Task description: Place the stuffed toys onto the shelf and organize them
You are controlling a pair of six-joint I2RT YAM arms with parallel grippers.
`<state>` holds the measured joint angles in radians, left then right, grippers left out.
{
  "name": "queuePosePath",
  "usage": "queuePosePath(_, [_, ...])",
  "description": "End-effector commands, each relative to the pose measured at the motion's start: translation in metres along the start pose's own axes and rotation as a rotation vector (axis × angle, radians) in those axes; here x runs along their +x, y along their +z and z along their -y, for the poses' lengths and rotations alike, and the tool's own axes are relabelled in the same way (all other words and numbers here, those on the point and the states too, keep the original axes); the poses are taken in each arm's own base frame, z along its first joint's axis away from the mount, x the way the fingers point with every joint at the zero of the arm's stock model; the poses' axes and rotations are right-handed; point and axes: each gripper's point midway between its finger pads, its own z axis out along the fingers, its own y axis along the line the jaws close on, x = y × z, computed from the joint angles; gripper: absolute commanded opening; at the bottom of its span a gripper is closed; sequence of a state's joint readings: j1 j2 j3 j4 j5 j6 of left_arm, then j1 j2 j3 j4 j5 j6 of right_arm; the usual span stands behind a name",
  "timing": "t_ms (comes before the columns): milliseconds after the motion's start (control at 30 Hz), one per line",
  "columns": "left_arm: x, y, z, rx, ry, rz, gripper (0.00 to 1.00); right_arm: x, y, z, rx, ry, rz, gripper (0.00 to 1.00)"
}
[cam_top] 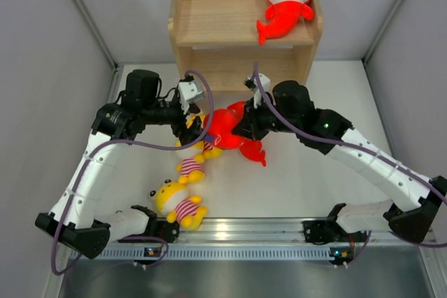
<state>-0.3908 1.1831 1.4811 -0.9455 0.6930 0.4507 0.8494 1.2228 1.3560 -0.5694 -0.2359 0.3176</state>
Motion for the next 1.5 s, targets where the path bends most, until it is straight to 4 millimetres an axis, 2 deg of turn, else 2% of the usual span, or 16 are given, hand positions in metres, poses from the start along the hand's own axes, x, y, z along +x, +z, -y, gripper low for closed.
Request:
queuePosePath(0, [-0.021, -0.005, 0.015, 0.055, 0.11, 0.052, 0.99, -0.035, 0.006, -0.037, -0.108, 0.003, 0.078, 0.0])
queuePosePath(333, [-0.014, 0.006, 0.028, 0.14, 0.197, 0.03, 0.96, -0.076, 0.002, -0.065, -0.194, -0.016, 0.15, 0.0])
queuePosePath(400, [-0.013, 0.009, 0.025, 0.137, 0.179, 0.02, 0.71, -0.079, 0.0, -0.069, -0.207, -0.021, 0.16, 0.0])
queuePosePath(433, [-0.014, 0.01, 0.026, 0.142, 0.171, 0.02, 0.27, -0.08, -0.003, -0.075, -0.237, -0.03, 0.162, 0.0])
queuePosePath(467, [-0.016, 0.011, 0.026, 0.142, 0.16, 0.021, 0.0, -0.083, -0.004, -0.081, -0.265, -0.044, 0.173, 0.03])
queuePosePath(533, [-0.028, 0.008, 0.027, 0.14, 0.117, 0.042, 0.0, -0.081, -0.009, -0.09, -0.316, -0.079, 0.18, 0.26])
queuePosePath(567, [-0.037, 0.006, 0.026, 0.129, 0.104, 0.066, 0.0, -0.079, -0.013, -0.093, -0.329, -0.145, 0.19, 0.59])
queuePosePath(600, [-0.05, 0.001, 0.027, 0.116, 0.031, 0.095, 0.0, -0.074, -0.02, -0.094, -0.34, -0.203, 0.195, 0.73])
queuePosePath(667, [-0.068, -0.01, 0.028, 0.117, -0.013, 0.158, 0.0, -0.07, -0.029, -0.078, -0.266, -0.382, 0.242, 0.83])
queuePosePath(767, [-0.091, -0.029, 0.03, 0.127, -0.059, 0.226, 0.0, -0.062, -0.052, -0.032, -0.044, -0.669, 0.357, 0.94])
queuePosePath(833, [-0.1, -0.037, 0.043, 0.185, -0.068, 0.255, 0.0, -0.051, -0.068, -0.007, 0.077, -0.894, 0.438, 0.98])
queuePosePath(900, [-0.103, -0.043, 0.055, 0.234, -0.07, 0.272, 0.0, -0.039, -0.074, 0.003, 0.123, -1.045, 0.49, 0.99])
queuePosePath(933, [-0.104, -0.045, 0.06, 0.258, -0.073, 0.278, 0.0, -0.039, -0.076, 0.008, 0.157, -1.151, 0.493, 0.99])
queuePosePath(1100, [-0.099, -0.053, 0.085, 0.378, -0.093, 0.29, 0.0, -0.057, -0.062, 0.019, 0.232, -1.287, 0.407, 0.99])
queuePosePath(1333, [-0.097, -0.06, 0.098, 0.431, -0.1, 0.298, 0.0, -0.075, -0.038, 0.007, 0.189, -1.365, 0.418, 0.99])
queuePosePath(1467, [-0.097, -0.059, 0.099, 0.443, -0.102, 0.297, 0.0, -0.072, -0.034, -0.022, 0.029, -1.282, 0.505, 0.94])
